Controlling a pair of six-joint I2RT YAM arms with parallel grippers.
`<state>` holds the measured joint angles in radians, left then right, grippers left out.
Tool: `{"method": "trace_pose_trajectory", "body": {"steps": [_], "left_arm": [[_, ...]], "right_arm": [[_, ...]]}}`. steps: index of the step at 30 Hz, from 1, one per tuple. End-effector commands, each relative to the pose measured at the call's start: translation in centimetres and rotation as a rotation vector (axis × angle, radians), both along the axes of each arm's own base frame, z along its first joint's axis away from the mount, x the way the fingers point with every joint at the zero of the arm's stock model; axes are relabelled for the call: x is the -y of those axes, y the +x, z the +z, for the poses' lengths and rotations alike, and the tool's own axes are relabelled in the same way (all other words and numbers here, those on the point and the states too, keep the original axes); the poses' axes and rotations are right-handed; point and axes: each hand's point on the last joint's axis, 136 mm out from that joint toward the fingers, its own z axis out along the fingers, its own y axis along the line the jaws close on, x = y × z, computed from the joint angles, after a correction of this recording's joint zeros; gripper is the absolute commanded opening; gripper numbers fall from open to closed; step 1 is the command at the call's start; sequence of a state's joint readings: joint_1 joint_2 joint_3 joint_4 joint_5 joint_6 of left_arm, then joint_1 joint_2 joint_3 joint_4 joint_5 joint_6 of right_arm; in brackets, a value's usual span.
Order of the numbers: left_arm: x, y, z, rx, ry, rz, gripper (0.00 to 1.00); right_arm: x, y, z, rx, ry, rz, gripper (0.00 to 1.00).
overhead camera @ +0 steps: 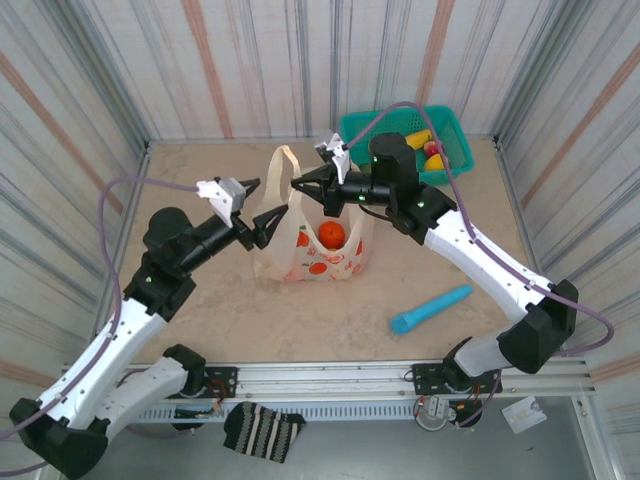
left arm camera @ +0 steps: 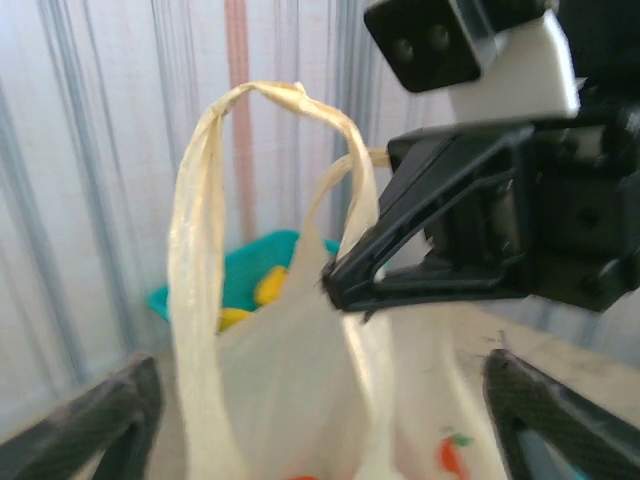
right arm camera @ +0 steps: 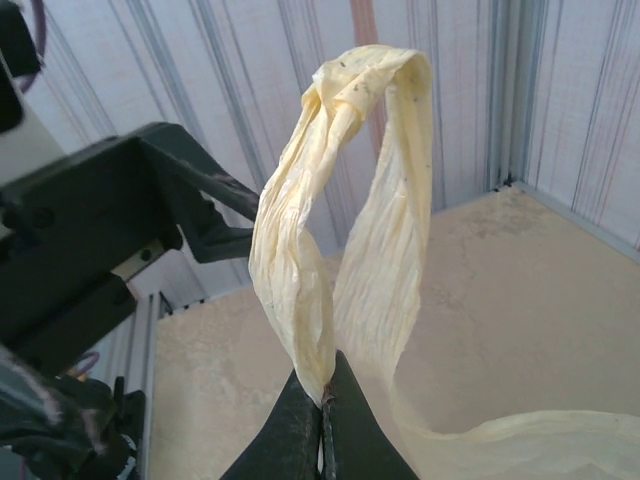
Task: Place the fake fruits into the plastic bag and tie a complex knot
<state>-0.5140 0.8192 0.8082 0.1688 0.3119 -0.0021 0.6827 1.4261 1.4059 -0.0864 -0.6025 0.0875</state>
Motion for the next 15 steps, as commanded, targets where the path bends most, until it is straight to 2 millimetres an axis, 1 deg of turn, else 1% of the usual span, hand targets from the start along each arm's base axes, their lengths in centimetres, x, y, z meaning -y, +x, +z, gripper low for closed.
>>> {"method": "trace_pose_trajectory", "body": {"steps": [1,3,5,8,10,12,13,15], "left_arm": [[-0.3,0.6,0.0,0.200,0.028,0.046,0.99],[0.5,1.1,-0.8,0.202,0.036,0.021,0.99],[1.4,2.1,-1.2,0.183,0.049,0.000,0.99],[1.5,4.0,-0.8,0.194,0.030,0.057,0.99],[1.8,4.5,-0.3,0.216,0.019,0.053,0.99],[3.5,3.5,-0.1,0.232,0.024,-0.059,0.97],[4.4,2.7,0.0,0.240,0.026,-0.127,0.95],[5.7,1.8,-0.4,0.259,0.045,-0.187,0.89]], "right_arm": [[0.2,-1.5,1.9,0.066,0.032,0.045,0.00],[0.1,-1.6,1.8,0.067,0.031,0.052,0.00],[0.0,-1.6,1.9,0.068,0.032,0.054,0.00],[-0.3,-1.7,1.9,0.064,0.033,0.066,0.00],[-0.3,-1.8,2.0,0.063,0.032,0.068,0.00],[-0.4,-1.8,2.0,0.065,0.030,0.066,0.00],[-0.4,-1.8,2.0,0.063,0.027,0.064,0.00],[-0.4,-1.7,2.1,0.058,0.022,0.062,0.00]]}}
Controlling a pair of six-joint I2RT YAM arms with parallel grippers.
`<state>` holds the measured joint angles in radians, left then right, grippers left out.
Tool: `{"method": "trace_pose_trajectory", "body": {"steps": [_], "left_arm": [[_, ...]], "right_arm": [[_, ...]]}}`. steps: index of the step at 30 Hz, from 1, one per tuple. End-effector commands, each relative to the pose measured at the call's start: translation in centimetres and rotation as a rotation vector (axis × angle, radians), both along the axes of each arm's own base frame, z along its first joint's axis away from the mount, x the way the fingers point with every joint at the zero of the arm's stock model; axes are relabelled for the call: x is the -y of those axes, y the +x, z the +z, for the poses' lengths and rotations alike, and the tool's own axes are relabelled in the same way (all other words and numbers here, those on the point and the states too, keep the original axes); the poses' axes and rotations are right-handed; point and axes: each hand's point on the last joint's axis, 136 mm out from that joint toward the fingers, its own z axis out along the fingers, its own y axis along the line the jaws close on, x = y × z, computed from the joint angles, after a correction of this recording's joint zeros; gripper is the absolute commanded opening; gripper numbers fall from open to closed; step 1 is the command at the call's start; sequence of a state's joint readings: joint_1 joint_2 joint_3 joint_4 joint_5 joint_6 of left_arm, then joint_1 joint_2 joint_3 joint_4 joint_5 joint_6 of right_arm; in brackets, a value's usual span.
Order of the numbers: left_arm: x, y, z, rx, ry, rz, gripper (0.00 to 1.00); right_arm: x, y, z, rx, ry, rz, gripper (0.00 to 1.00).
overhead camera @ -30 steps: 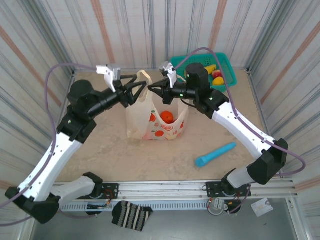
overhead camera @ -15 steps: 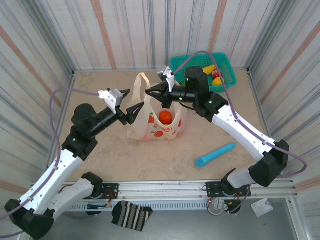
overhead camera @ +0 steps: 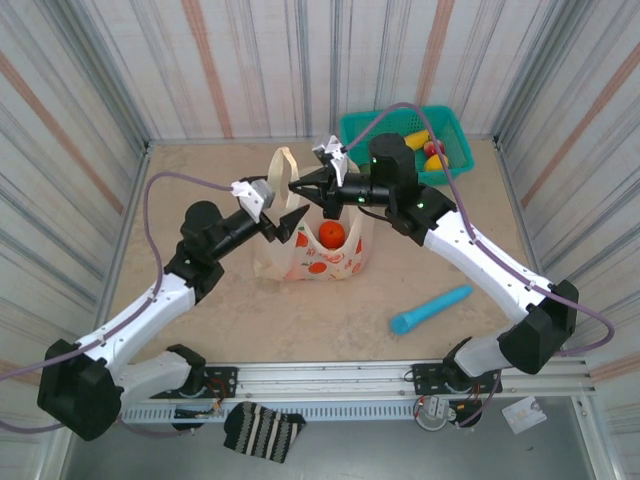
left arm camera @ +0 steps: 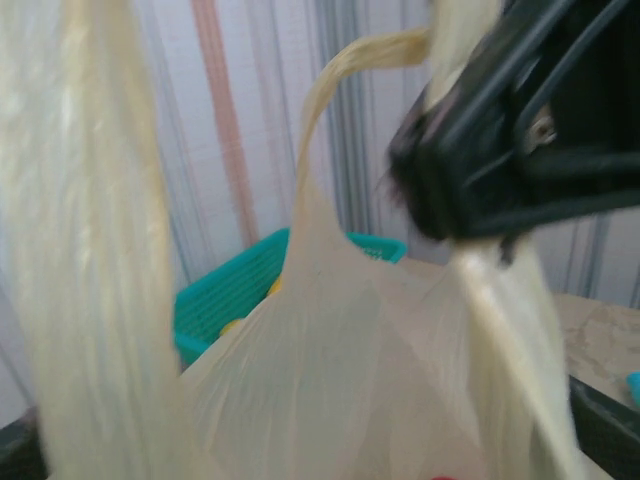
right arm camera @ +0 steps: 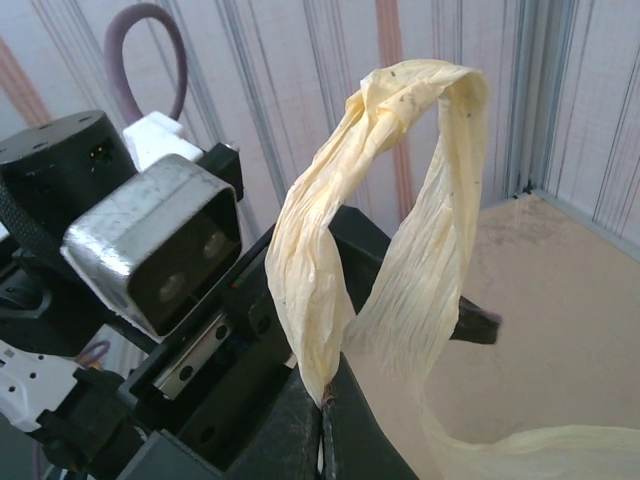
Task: Place the fake fruits into the plastic bag and tie a complex knot
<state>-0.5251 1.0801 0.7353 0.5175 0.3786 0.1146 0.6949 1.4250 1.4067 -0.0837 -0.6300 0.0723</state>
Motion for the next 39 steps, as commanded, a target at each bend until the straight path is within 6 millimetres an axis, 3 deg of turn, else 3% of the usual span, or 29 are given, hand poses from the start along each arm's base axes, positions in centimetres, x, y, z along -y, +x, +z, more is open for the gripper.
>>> {"method": "trace_pose_trajectory", "body": {"steps": [1,5,9,11,16,22,33,39], "left_arm": [[1.9,-2.2,3.3,0.156,-0.011,-0.110,0.84],[1.6,-1.0,2.6,0.144,-0.007,-0.045,0.48],[1.7,-0.8,2.4,0.144,0.016,-0.042,0.12],[1.8,-0.9,2.1,0.154,0.029,-0.042,0.01],[1.7,-1.1,1.6,0.190,0.071,-0.023,0.00],[1.5,-1.2,1.5,0.200,0.084,-0.011,0.00],[1.6,-1.4,1.4,0.214,0.108,-0.006,0.00],[1.8,-1.5,1.4,0.222,0.118,-0.010,0.00]], "right_arm": [[0.1,-0.8,1.9,0.042,0.017,0.021,0.00],[0.5,-0.5,2.1,0.038,-0.005,-0.012,0.01],[0.9,-0.4,2.7,0.020,-0.022,-0.037,0.14],[1.0,-0.4,3.4,-0.002,-0.021,-0.034,0.23],[0.9,-0.5,4.9,-0.145,-0.012,-0.007,0.42],[1.0,-0.6,6.2,-0.303,-0.038,0.001,0.38],[3.5,0.7,4.4,-0.289,-0.198,-0.183,0.46],[3.4,1.2,3.7,-0.305,-0.217,-0.196,0.42]]}}
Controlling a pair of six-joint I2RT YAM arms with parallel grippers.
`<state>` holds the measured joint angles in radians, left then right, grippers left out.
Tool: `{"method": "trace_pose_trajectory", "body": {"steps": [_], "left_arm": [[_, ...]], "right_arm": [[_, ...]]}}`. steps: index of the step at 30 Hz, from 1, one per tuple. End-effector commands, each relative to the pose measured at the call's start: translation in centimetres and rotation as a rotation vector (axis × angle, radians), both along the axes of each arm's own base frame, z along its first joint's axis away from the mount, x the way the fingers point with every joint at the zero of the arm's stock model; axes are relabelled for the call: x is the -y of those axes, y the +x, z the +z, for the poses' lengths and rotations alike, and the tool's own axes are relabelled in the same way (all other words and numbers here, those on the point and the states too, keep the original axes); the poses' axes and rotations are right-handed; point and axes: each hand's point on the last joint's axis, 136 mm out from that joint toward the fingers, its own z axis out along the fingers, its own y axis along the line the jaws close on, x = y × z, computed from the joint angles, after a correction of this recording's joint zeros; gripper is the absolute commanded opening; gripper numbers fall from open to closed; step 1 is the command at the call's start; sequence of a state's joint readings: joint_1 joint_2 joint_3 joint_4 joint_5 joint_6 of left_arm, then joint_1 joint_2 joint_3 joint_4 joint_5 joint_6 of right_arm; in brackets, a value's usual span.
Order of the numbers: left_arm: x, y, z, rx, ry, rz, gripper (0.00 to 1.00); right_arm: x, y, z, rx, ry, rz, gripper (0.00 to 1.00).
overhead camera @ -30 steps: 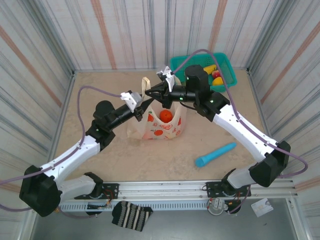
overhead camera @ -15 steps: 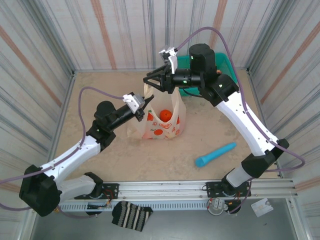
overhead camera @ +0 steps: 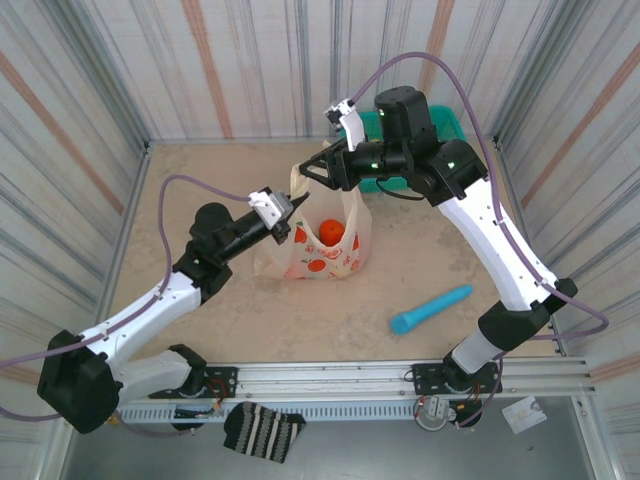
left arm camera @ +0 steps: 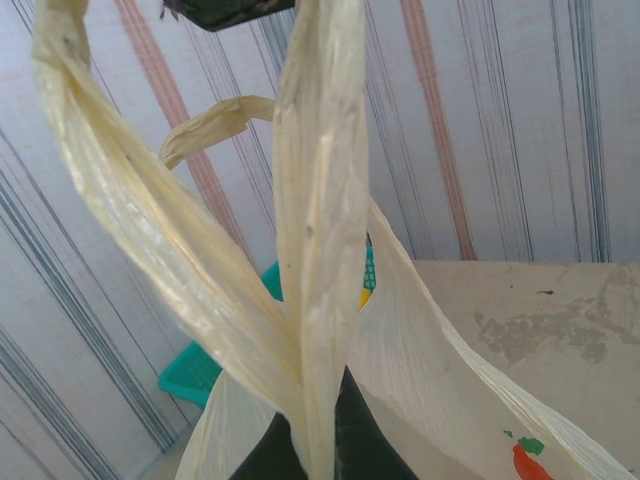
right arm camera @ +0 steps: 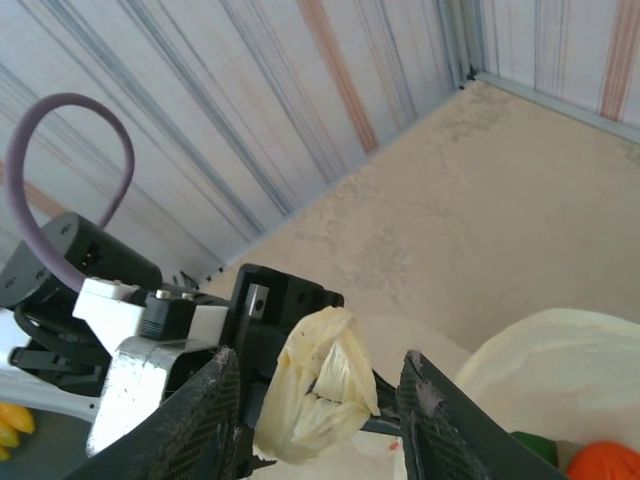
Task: Place the fake fruits into the plastic bag and tie a complex knot
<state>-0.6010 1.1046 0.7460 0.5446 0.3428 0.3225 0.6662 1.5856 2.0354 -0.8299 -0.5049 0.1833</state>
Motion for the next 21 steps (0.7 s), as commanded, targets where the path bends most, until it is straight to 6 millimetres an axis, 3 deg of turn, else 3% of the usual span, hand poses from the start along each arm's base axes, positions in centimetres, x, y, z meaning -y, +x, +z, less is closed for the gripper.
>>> {"method": "trace_pose_trajectory", "body": {"steps": [1,6,9,21], "left_arm": [[-0.2,-0.6,1.0,0.049,0.004,0.006,0.00],[0.1,-0.8,0.7,0.055,0.024,-0.003,0.00],[0.0,-0.8,0.4,0.052,0.030,0.006,0.00],[-1.5,0.5,-1.6,-0.009,0.015,0.124,0.00]], "right_arm": [[-0.1,0.5,-1.2,-0.022,-0.043,-0.009,0.39],[-0.9,1.3,-1.1,-0.028,-0.032,-0.005,0.22],[-1.3,1.5,-0.5,-0.022,-0.014,0.003,0.01],[1.3,2.0,4.7,0.002,0.195,-0.065,0.00]]}}
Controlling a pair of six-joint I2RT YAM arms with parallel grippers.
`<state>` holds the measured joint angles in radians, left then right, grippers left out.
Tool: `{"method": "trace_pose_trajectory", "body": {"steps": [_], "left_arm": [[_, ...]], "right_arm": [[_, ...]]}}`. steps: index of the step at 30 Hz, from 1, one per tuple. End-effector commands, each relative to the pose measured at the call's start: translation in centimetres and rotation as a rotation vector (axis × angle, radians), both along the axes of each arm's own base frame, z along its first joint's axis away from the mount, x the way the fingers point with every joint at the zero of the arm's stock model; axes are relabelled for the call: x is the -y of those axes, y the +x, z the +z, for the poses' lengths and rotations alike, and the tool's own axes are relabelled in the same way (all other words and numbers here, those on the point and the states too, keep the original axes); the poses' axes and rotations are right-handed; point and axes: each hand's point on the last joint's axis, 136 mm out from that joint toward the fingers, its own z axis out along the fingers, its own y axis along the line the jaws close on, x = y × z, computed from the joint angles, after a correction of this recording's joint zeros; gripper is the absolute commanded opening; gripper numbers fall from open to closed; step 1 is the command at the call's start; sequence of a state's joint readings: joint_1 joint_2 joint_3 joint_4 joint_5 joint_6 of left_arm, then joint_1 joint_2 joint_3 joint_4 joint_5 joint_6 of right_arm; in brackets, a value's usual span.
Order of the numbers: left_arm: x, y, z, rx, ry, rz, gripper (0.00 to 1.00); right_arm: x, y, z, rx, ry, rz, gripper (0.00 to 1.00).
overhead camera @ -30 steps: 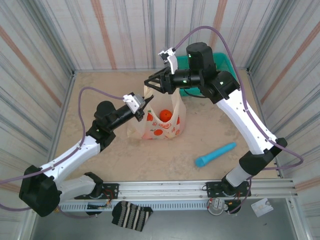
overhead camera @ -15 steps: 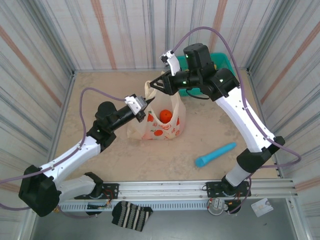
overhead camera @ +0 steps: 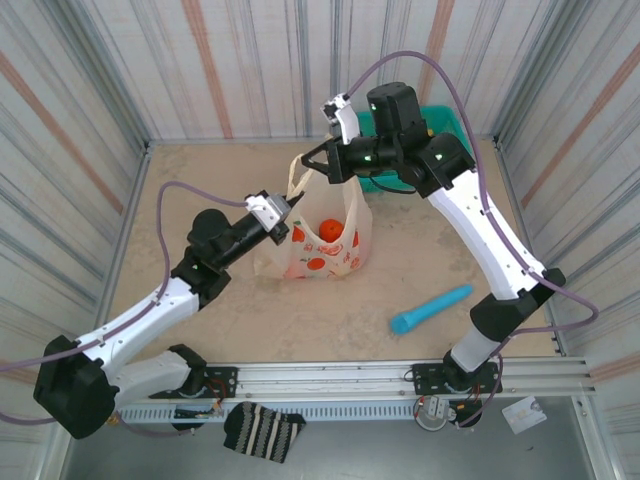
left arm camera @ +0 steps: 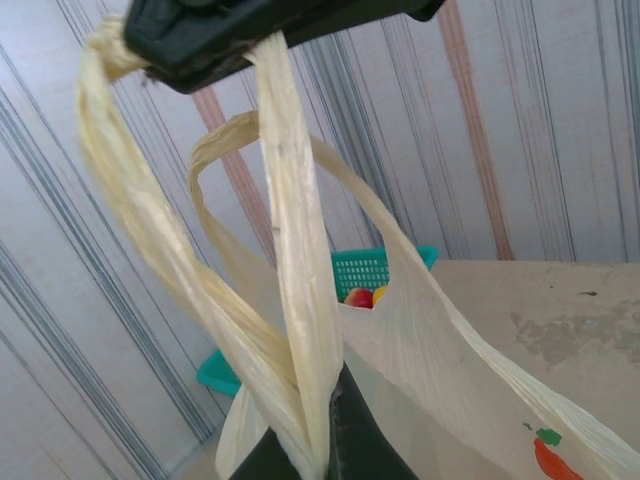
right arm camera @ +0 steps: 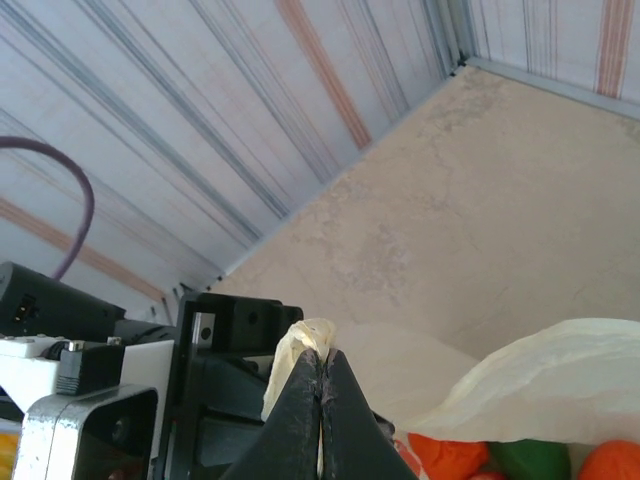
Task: Place the fake fruits into the plastic bag and tie a complex knot
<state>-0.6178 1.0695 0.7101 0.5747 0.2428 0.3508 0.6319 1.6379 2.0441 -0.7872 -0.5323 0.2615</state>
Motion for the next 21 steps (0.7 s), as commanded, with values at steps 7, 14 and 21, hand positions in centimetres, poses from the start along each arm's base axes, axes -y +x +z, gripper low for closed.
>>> {"method": "trace_pose_trajectory", "body": {"steps": [7,14,21], "left_arm": [[-0.9,0.6,-1.3,-0.080,-0.060,0.028,0.37],[-0.4,0.4,-0.4,-0.058,-0.141,-0.052,0.64],[0.6,-0.2,0.7,-0.011,-0.199,-0.135,0.71]], "right_arm": [[0.8,-0.6,5.2,-0.003,0.294,-0.010,0.00],[1.1,-0.9,5.5,-0.006,0.376,-0.041,0.00],[1.0,-0.9,4.9,-0.026,0.396,-0.049,0.00]]}}
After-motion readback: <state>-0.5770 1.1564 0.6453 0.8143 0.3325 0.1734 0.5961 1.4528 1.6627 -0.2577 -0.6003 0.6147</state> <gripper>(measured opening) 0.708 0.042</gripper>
